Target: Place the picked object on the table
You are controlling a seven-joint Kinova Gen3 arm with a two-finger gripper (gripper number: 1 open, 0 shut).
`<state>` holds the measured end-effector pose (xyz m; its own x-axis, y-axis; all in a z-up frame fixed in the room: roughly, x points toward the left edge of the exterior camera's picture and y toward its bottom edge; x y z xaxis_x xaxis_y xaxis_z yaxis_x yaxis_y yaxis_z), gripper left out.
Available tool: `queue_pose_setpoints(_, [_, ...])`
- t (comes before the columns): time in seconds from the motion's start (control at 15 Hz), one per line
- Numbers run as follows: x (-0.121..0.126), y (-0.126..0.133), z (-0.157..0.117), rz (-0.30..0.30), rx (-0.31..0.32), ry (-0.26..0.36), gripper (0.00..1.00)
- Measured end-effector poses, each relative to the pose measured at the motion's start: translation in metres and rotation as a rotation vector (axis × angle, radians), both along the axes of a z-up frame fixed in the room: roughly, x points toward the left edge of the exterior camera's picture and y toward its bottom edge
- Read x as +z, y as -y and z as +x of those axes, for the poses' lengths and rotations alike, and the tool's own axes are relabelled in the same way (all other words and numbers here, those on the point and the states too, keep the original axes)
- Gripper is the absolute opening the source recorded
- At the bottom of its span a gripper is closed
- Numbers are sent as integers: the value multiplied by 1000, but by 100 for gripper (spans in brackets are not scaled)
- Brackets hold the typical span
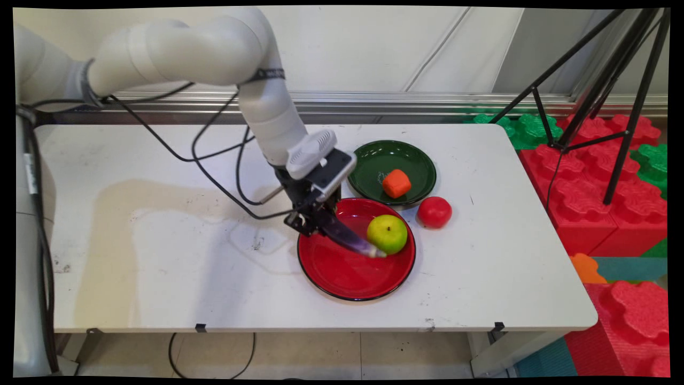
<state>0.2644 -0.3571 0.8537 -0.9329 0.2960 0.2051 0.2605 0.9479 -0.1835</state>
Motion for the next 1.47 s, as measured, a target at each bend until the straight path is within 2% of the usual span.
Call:
queue_pose_setpoints(0.27, [29,-13,14,-9,105,-27,0])
queue_pose_setpoints(0.47, [53,-23,26,-27,212,-54,0])
queue_pose_setpoints(0.6, [75,-30,40,-56,352,-89,0])
queue_pose_setpoints(0.67, [78,-31,42,-61,379,-96,0])
queue_pose_setpoints(0.8, [91,-32,49,-83,497,-127,0])
queue_pose_setpoints(1.07, [102,-31,56,-105,636,-158,0])
queue_pose_setpoints(1.27, [107,-26,64,-132,776,-183,0])
queue_pose_setpoints(1.47, [107,-19,70,-154,886,-200,0])
